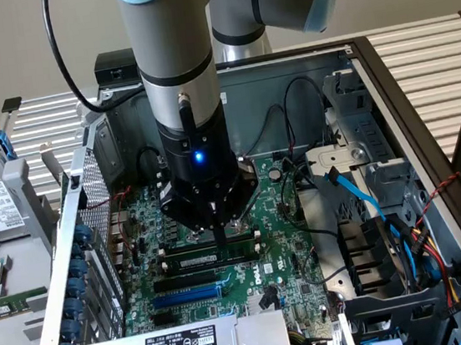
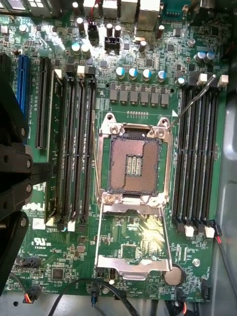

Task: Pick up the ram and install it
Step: 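Press down the ram until it locks into place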

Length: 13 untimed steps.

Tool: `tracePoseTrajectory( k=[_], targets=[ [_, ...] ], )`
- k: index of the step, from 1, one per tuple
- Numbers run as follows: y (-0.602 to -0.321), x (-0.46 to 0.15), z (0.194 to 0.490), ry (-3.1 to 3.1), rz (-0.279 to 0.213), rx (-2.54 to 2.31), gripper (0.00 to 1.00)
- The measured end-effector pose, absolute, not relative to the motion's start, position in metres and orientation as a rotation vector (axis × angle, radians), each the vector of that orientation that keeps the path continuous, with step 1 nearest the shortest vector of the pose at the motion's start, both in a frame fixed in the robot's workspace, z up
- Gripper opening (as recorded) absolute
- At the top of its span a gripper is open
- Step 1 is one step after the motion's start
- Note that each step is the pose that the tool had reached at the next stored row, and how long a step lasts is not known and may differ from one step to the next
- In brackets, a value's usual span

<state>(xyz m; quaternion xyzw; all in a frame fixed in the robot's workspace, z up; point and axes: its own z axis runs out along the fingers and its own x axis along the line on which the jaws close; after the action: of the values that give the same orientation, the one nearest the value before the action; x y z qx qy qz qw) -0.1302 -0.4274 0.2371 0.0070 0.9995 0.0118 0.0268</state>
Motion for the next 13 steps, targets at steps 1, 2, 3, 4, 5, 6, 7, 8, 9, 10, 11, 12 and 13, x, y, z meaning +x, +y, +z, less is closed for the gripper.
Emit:
tracePoseTrajectory(
  k=[1,2,3,4,5,6,7,8,9,10,11,12,13],
  targets=[
    [-0.4274,-0.1302,0.2371,3.087,0.036,0.046,0.11],
    [-0.4274,-0.1302,0.2371,3.086,0.035,0.072,0.11],
    [-0.4274,-0.1302,0.2371,3.086,0.035,0.098,0.11],
    [-0.4274,-0.1303,0.2371,3.085,0.034,0.117,0.11],
    [-0.4274,-0.1303,0.2372,3.085,0.034,0.118,0.11],
    [-0.4274,-0.1303,0.2371,3.085,0.034,0.119,0.11],
    [-0.4274,-0.1303,0.2371,3.085,0.034,0.119,0.11],
    [-0.4274,-0.1303,0.2371,3.085,0.034,0.119,0.11],
    [-0.4274,-0.1303,0.2371,3.085,0.034,0.118,0.11],
    [-0.4274,-0.1303,0.2371,3.085,0.034,0.119,0.11],
    [-0.4274,-0.1303,0.2371,3.085,0.034,0.119,0.11],
    [-0.4274,-0.1303,0.2371,3.085,0.034,0.118,0.11],
    [-0.4274,-0.1303,0.2371,3.085,0.034,0.119,0.11]
  ],
)
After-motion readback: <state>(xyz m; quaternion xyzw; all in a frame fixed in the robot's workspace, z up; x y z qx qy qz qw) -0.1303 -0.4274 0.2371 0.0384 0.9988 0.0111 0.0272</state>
